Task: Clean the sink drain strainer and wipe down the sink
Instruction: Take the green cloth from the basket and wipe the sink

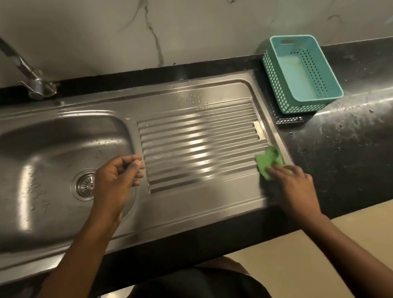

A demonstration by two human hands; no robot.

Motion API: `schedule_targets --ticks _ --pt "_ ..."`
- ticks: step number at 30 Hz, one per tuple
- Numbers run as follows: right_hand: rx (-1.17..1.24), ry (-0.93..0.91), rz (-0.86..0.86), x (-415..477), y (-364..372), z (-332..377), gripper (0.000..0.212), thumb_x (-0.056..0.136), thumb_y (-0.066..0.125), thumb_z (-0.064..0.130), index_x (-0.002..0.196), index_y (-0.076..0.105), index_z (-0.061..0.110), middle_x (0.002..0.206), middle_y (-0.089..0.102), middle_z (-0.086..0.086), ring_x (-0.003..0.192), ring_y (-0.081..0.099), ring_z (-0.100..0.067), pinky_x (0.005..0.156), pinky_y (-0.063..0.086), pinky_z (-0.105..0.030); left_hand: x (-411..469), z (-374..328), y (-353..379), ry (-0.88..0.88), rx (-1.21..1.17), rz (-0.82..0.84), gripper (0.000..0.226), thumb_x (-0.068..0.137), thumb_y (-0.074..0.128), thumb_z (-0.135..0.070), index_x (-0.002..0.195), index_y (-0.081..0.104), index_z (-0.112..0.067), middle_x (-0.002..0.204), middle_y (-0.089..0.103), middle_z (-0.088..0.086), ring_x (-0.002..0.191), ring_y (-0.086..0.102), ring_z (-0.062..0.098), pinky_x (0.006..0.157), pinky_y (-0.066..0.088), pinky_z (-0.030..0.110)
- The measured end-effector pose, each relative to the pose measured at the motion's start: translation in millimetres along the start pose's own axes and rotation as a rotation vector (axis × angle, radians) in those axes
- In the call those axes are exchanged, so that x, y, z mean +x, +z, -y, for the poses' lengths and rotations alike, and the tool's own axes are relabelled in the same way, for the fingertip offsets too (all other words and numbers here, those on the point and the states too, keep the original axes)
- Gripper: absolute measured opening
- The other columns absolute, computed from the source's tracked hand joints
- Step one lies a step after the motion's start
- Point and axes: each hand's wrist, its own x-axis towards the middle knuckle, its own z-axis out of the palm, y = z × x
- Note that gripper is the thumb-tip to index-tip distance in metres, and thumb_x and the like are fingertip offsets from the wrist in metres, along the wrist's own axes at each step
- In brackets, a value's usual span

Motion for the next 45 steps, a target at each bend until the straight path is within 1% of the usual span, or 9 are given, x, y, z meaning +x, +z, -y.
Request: schedule_targets --ticks 4,9,14,21,27,31,36,40,45 --pt "0.325 0.031 -0.185 65 -20 4 0.044 0.097 0.066 0.015 0.141 0.063 0.018 0.133 0.069 -0.011 0.115 0.060 -0.034 0.097 0.052 -0.049 -2 -4 18 0.010 -0.021 -0.021 0.016 0.098 0.068 -0.015 0.099 0.079 -0.027 0.095 0.081 0.007 0.078 0.073 0.011 0.067 0.059 0.019" --pt "0.240 -0.149 -0.423 165 -36 41 0.041 0.099 0.053 0.010 0.138 0.065 0.017 0.139 0.068 -0.007 0.123 0.055 -0.033 0.100 0.050 -0.042 -5 -1 26 -0.005 -0.043 -0.055 0.015 0.098 0.068 -0.019 0.102 0.079 -0.029 0.097 0.081 0.006 0.080 0.072 0.013 0.069 0.059 0.023" --pt "0.069 0.005 -0.235 213 -28 52 0.034 0.082 0.053 0.015 0.110 0.071 0.005 0.104 0.072 -0.023 0.095 0.065 -0.045 0.081 0.057 -0.048 -14 3 18 -0.032 -0.062 -0.099 0.016 0.091 0.070 -0.032 0.103 0.080 -0.030 0.096 0.080 0.006 0.080 0.073 0.014 0.067 0.058 0.021" --pt "0.107 0.026 -0.269 211 5 102 0.025 0.089 0.052 0.018 0.105 0.066 0.004 0.107 0.067 -0.018 0.098 0.058 -0.039 0.080 0.049 -0.045 -14 9 -2 -0.089 -0.065 -0.128 0.021 0.098 0.068 -0.015 0.097 0.080 -0.031 0.092 0.080 0.002 0.081 0.071 0.018 0.071 0.058 0.028" --pt "0.199 -0.347 -0.166 182 28 257 0.033 0.085 0.045 0.017 0.106 0.070 0.009 0.107 0.067 -0.013 0.104 0.060 -0.037 0.087 0.052 -0.045 2 -9 -9 -0.101 -0.059 -0.145 0.018 0.100 0.065 -0.007 0.100 0.077 -0.021 0.095 0.078 0.011 0.081 0.069 0.018 0.072 0.057 0.029" --pt "0.153 -0.542 -0.049 174 32 325 0.030 0.085 0.065 0.006 0.114 0.071 0.010 0.114 0.064 -0.011 0.112 0.057 -0.034 0.087 0.057 -0.047 10 -18 -12 -0.087 -0.014 -0.167 0.015 0.100 0.065 -0.009 0.107 0.077 -0.014 0.093 0.079 0.004 0.079 0.071 0.013 0.073 0.059 0.029" --pt "0.091 -0.709 0.054 181 32 261 0.055 0.097 0.055 0.010 0.150 0.054 0.021 0.158 0.049 -0.004 0.144 0.044 -0.031 0.112 0.045 -0.046 21 -20 -10 -0.096 -0.005 -0.148 0.015 0.100 0.065 -0.007 0.108 0.077 -0.012 0.091 0.079 0.005 0.081 0.069 0.018 0.072 0.058 0.031" --pt "0.099 -0.468 -0.002 187 17 157 0.060 0.090 0.069 0.011 0.148 0.059 0.022 0.158 0.051 -0.005 0.144 0.047 -0.032 0.115 0.041 -0.040 27 -20 -6 -0.108 0.006 -0.106 0.016 0.100 0.065 -0.009 0.107 0.077 -0.016 0.096 0.079 0.007 0.084 0.070 0.018 0.074 0.059 0.030" --pt "0.095 -0.079 -0.066 181 -13 31 0.064 0.084 0.076 0.008 0.145 0.062 0.021 0.156 0.053 -0.007 0.135 0.056 -0.035 0.102 0.051 -0.040 30 -21 -4 -0.103 0.025 -0.078 0.015 0.100 0.066 -0.011 0.108 0.077 -0.017 0.098 0.080 0.007 0.085 0.072 0.016 0.076 0.060 0.030"
